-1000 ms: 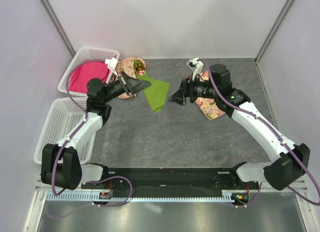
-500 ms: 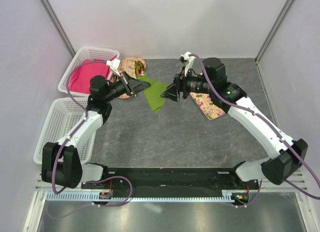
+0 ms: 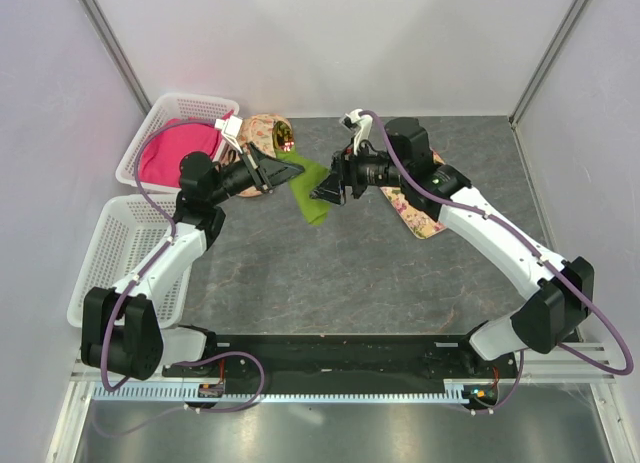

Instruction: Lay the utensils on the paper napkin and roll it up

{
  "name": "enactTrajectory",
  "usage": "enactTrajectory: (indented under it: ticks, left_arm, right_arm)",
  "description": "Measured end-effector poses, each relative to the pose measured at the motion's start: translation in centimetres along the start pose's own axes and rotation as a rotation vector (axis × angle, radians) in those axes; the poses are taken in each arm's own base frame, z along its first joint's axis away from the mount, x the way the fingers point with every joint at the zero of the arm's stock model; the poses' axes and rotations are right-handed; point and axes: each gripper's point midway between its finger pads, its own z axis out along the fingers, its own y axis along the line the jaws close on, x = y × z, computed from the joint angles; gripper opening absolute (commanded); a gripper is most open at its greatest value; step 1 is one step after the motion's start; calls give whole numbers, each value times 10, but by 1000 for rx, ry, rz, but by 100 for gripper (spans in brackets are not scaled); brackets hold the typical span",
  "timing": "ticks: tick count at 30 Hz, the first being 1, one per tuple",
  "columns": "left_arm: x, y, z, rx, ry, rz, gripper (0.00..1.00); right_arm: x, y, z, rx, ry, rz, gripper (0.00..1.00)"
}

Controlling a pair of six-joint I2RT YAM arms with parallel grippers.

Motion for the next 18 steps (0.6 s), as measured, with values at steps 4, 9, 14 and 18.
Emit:
enactTrajectory:
  ticks: [4,9,14,18]
  left_arm:
    - [1,-7,1,25,5,1,2]
    - [3,-14,3,51,11,4,2]
    - [3,-18,4,65,11,3,2]
    - [4,-21,5,77,14,2,2]
  right_arm:
    - [5,2,4,-15,6,17,74]
    - [13,1,8,-25,23,41,75]
    - [15,5,10,-49,21,59,70]
    - [17,11,12,-92,16,81,63]
